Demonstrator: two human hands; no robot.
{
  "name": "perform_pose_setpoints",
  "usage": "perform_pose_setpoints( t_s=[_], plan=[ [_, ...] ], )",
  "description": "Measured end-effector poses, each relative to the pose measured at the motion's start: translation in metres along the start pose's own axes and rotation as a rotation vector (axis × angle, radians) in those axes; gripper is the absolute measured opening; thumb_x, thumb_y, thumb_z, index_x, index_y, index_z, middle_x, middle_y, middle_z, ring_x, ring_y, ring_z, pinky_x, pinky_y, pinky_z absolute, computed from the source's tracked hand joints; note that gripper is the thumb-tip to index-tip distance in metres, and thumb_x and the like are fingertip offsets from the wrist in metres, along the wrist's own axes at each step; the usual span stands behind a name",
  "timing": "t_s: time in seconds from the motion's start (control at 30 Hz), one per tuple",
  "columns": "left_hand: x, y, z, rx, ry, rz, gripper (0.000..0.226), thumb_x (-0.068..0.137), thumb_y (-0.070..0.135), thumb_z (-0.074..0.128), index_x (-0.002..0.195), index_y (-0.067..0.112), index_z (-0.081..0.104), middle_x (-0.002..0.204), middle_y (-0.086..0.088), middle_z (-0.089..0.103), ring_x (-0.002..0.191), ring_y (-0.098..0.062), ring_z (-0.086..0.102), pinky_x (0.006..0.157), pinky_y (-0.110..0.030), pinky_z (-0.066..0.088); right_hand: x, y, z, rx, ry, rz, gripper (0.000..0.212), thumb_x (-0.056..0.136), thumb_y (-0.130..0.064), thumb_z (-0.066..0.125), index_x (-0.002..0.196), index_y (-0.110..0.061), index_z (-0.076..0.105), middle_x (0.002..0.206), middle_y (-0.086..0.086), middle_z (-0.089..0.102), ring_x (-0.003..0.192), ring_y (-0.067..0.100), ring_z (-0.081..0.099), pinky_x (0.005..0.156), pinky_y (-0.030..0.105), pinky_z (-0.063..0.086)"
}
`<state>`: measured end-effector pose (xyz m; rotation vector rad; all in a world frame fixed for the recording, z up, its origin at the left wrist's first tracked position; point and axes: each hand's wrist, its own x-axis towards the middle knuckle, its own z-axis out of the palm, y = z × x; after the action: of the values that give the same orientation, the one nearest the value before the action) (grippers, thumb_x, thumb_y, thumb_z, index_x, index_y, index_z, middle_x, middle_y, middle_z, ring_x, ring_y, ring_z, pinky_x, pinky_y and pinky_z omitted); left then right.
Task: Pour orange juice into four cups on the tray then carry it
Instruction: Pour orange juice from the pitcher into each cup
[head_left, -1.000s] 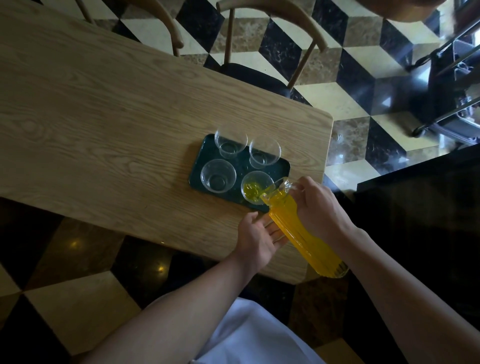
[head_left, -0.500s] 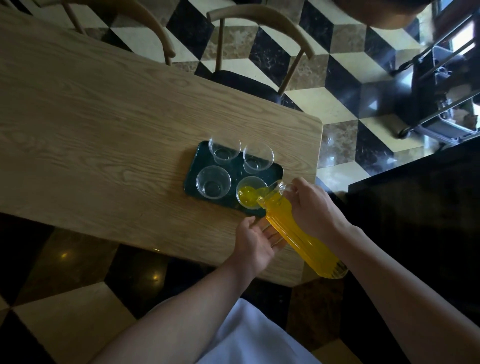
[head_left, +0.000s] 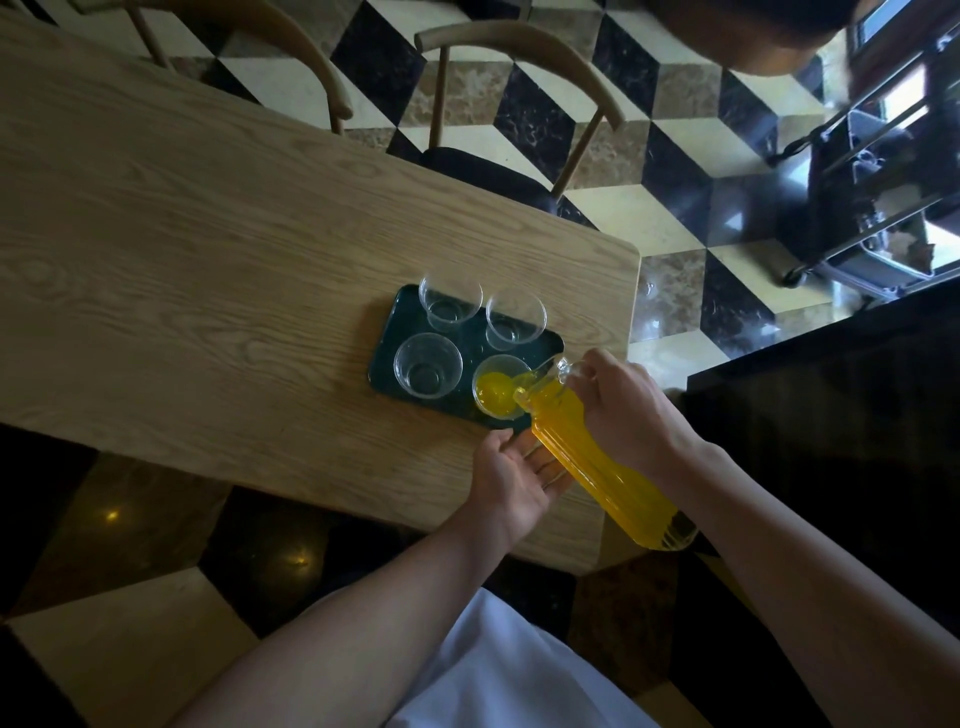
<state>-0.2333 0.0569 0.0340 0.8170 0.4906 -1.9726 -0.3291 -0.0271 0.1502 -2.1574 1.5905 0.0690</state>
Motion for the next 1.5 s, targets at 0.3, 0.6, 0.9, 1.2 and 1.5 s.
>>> perform_pose_setpoints(
  t_s=[0.3,0.6,0.9,1.2,1.5],
  plan=[
    [-0.007,0.007,0.011,0.0,-0.02,0.015,0.058,0.101,0.041,0.027,0.132,0.006,0.061,0.127,-0.024,0.067,0.126,-0.038,0.057,0.113,-0.053,0.037,-0.003,-0.003,-0.01,0.0,0.042,-0.028,0.02,0.103,-0.028,0.046,0.102,-0.01,0.054,0.087,0.007,0.063,0.075,0.025,0.058,0.065,0.041,0.049],
    [-0.015,0.008,0.018,-0.01,-0.043,0.016,0.057,0.101,0.04,0.028,0.133,0.006,0.06,0.126,-0.024,0.068,0.125,-0.038,0.058,0.109,-0.052,0.04,-0.004,-0.012,-0.022,-0.016,0.054,-0.046,0.022,0.103,-0.027,0.046,0.102,-0.008,0.055,0.086,0.008,0.061,0.071,0.023,0.054,0.062,0.038,0.045],
    [-0.014,0.009,0.013,-0.03,-0.038,0.006,0.057,0.101,0.04,0.027,0.132,0.006,0.062,0.126,-0.023,0.068,0.125,-0.038,0.058,0.109,-0.052,0.04,0.0,-0.011,-0.017,-0.017,0.04,-0.056,0.021,0.103,-0.028,0.045,0.102,-0.009,0.055,0.085,0.006,0.062,0.071,0.022,0.058,0.062,0.041,0.051],
    [-0.002,0.013,-0.007,-0.011,0.036,0.0,0.055,0.098,0.037,0.029,0.128,0.005,0.064,0.12,-0.021,0.071,0.122,-0.035,0.06,0.114,-0.051,0.036,0.007,-0.005,0.012,0.019,0.029,-0.02,0.021,0.101,-0.029,0.048,0.1,-0.011,0.056,0.094,0.009,0.067,0.08,0.03,0.062,0.069,0.044,0.052],
    [-0.008,0.02,-0.002,0.159,0.07,0.069,0.045,0.101,0.032,0.029,0.132,0.012,0.055,0.141,-0.016,0.056,0.134,-0.035,0.048,0.116,-0.049,0.032,-0.005,0.017,0.03,0.194,0.184,-0.013,0.016,0.102,-0.024,0.049,0.102,-0.01,0.058,0.089,0.001,0.064,0.075,0.019,0.059,0.064,0.029,0.042]
  ],
)
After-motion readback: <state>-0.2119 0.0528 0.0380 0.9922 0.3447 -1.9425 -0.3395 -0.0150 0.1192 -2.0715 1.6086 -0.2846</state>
